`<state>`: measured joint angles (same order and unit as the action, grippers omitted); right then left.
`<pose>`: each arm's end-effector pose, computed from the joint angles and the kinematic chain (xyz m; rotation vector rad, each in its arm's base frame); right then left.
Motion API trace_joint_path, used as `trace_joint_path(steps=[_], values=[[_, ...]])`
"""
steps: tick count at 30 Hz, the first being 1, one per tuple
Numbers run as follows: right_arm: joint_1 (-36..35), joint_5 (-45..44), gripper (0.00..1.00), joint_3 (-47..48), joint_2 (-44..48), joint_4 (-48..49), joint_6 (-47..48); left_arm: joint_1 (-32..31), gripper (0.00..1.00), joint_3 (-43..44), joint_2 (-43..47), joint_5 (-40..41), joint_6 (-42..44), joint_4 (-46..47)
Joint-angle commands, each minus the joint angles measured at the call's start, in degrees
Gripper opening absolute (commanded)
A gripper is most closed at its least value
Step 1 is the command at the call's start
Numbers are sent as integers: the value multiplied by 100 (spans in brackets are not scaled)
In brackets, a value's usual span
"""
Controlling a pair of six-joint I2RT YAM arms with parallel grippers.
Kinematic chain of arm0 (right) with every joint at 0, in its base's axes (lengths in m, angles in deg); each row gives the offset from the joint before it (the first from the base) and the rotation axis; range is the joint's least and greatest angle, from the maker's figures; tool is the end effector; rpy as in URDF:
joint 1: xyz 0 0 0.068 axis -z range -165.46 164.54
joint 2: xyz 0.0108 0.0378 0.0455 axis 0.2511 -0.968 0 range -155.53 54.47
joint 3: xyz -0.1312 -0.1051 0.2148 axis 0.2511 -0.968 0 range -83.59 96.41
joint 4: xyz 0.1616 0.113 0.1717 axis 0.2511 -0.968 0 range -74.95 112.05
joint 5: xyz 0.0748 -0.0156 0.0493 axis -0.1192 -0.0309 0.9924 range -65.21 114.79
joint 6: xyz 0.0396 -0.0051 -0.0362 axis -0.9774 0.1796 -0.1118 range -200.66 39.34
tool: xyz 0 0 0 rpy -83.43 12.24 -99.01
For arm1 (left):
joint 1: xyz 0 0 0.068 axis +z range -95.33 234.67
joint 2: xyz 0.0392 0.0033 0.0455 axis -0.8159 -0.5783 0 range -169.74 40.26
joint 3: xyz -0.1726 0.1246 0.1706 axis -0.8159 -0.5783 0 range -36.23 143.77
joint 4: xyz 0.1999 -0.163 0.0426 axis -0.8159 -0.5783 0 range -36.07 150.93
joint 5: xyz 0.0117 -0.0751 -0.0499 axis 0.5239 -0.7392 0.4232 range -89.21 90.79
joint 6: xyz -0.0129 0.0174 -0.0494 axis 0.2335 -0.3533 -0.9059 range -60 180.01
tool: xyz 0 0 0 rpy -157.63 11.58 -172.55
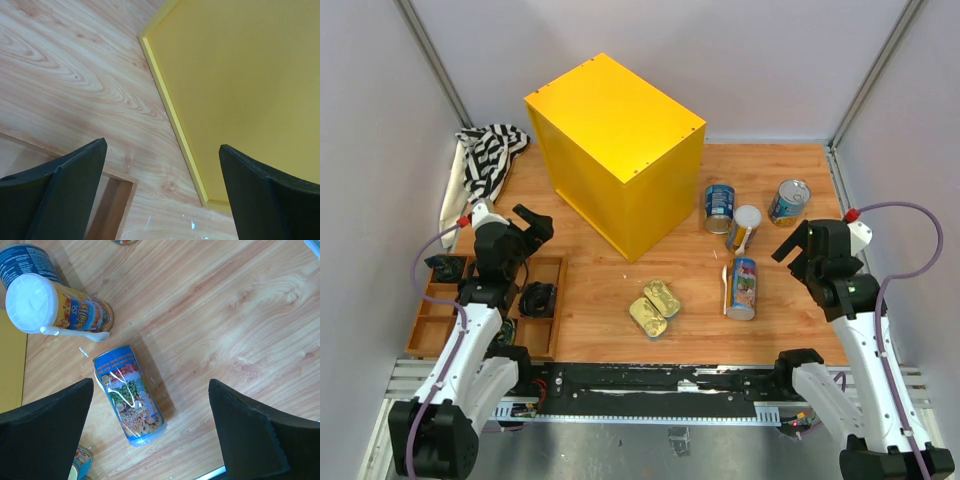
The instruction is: Place and organize the canned foods onto the counter
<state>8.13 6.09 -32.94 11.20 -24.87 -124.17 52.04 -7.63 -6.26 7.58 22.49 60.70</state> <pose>0.1465 0.0050 0.3169 0.8670 2.0439 0.1098 0.1938 -0.0046 0.2527 -0.6473 1.7883 -0.3666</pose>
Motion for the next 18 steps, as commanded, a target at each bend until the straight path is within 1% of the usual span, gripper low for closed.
trace_joint_path(steps=[1, 8, 13, 18], values=[[39, -136, 98, -143, 103, -58, 138, -106, 99, 90, 61, 37, -39, -39], [26, 201, 100, -476, 718, 639, 926, -387, 99, 252, -165, -98, 39, -110], [3, 402, 98, -504, 683, 625, 1142, -952, 99, 323, -390, 29, 109, -288], [-119, 649, 97, -551, 658, 413, 1185, -1646, 96, 322, -614, 94, 29, -443]])
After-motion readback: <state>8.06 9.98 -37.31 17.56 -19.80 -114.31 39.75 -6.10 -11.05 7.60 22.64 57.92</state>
